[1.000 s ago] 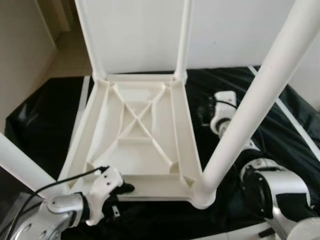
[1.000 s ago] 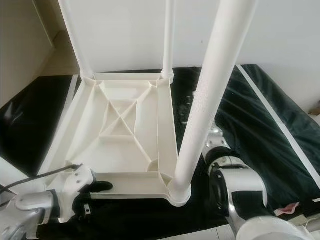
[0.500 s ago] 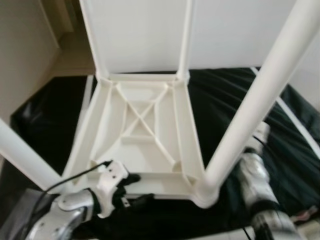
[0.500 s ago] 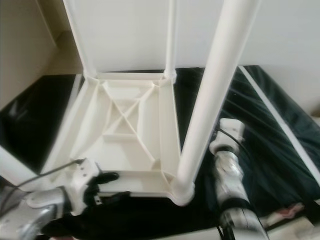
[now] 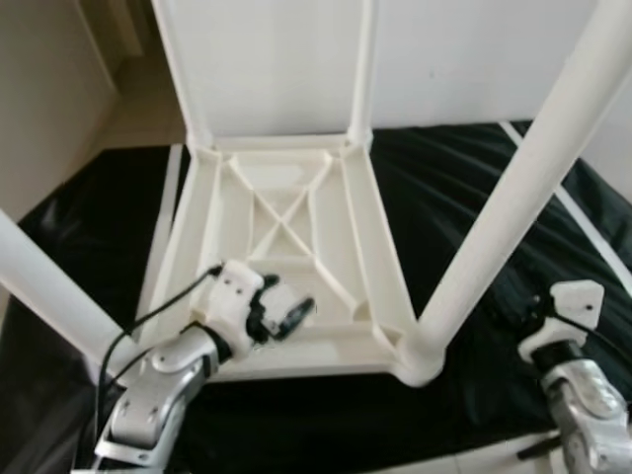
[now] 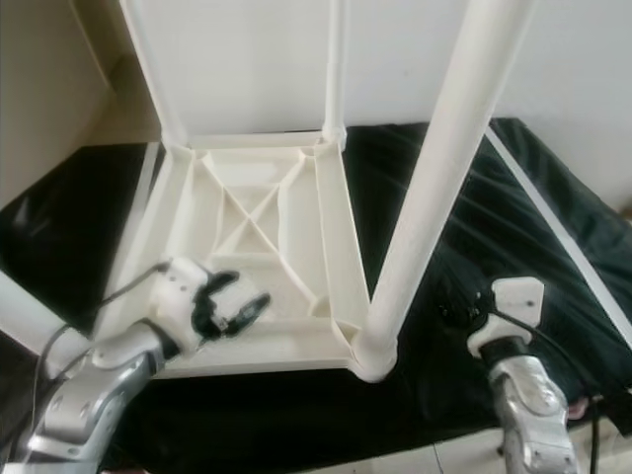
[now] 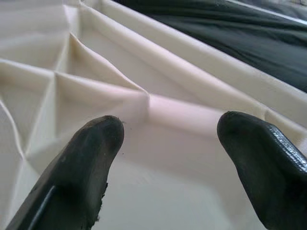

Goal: Building children table

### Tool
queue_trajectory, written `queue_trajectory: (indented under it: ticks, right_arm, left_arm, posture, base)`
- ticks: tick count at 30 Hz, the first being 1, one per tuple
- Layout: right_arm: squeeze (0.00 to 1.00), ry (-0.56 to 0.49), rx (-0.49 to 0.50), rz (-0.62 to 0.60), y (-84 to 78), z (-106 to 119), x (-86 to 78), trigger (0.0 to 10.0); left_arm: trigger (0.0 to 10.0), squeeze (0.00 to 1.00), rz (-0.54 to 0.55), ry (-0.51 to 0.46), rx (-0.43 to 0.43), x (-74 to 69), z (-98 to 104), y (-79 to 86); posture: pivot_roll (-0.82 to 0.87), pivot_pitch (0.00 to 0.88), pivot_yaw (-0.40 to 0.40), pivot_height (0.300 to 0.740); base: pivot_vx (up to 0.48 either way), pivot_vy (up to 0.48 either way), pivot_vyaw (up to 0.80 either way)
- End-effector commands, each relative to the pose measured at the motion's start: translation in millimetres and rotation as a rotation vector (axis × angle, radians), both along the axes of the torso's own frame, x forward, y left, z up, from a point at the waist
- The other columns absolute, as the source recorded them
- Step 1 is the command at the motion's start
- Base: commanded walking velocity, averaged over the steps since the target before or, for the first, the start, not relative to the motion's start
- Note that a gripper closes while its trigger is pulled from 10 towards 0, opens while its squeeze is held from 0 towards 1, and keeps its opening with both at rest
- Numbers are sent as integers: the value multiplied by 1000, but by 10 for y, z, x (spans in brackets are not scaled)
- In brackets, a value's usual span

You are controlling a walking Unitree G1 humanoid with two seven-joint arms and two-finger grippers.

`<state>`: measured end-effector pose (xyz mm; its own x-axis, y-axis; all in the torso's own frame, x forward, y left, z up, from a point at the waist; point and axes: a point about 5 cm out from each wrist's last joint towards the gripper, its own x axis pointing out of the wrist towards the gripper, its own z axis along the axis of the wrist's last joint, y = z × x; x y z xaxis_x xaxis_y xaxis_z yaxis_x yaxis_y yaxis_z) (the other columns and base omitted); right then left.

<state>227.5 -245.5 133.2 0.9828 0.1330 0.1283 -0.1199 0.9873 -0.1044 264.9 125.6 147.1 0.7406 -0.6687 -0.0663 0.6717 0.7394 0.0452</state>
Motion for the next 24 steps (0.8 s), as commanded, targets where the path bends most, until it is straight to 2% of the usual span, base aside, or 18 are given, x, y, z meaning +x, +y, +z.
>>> queue_trajectory:
  ticks: [1, 2, 3, 9, 10, 11, 14, 15, 17, 20, 24]
  right_arm:
    - [298, 31, 8, 38, 36, 11, -61, 10000]
    - [298, 31, 8, 38, 36, 11, -61, 10000]
    - [1000, 49, 11, 78, 59, 22, -116, 10000]
    - [1000, 124, -11, 221, 102, 67, -240, 10000]
    - [0, 157, -12, 274, 104, 67, -285, 10000]
    - [0, 228, -43, 371, 98, 65, -373, 10000]
    - [0, 258, -64, 411, 83, 65, -392, 10000]
    - [0, 283, -74, 473, 111, 76, -427, 10000]
    - [0, 302, -80, 518, 126, 84, -450, 10000]
    - [0, 351, -90, 616, 164, 108, -505, 10000]
    - [0, 361, -108, 704, 203, 142, -443, 10000]
  left_arm:
    - [10000, 0, 20, 7, -11, 19, -14, 21]
    - [10000, 0, 20, 7, -11, 19, -14, 21]
    - [10000, 0, 1, 0, -20, 17, 7, 2]
    - [10000, 0, -85, -8, -21, -7, 50, -78]
    - [10000, 0, -108, -11, -18, -21, 58, -92]
    - [10000, 0, -110, -47, 12, -12, 67, -102]
    - [10000, 0, -87, -69, 42, 31, 57, -112]
    - [10000, 0, -86, -40, 26, 68, 45, -122]
    - [10000, 0, -87, -17, 12, 97, 37, -137]
    - [10000, 0, -110, -31, 17, 118, 68, -183]
    - [10000, 0, -161, -82, 36, 138, 131, -282]
  posture:
    - [-54, 58, -1, 740]
    - [-54, 58, -1, 740]
    - [-59, 54, 2, 740]
    - [-61, 52, 5, 740]
    - [-64, 51, 4, 740]
    - [-62, 50, 3, 740]
    - [-62, 49, 3, 740]
    - [-59, 46, 2, 740]
    - [-55, 47, -1, 740]
    - [-51, 44, -2, 740]
    - [-33, 35, -4, 740]
  base:
    - [0, 0, 0]
    - [0, 0, 0]
    - [0, 0, 0]
    - [0, 0, 0]
    - [0, 0, 0]
    - [0, 0, 0]
    - [0, 0, 0]
    - [0, 0, 0]
    - [0, 0, 0]
    - [0, 0, 0]
    - [0, 0, 0]
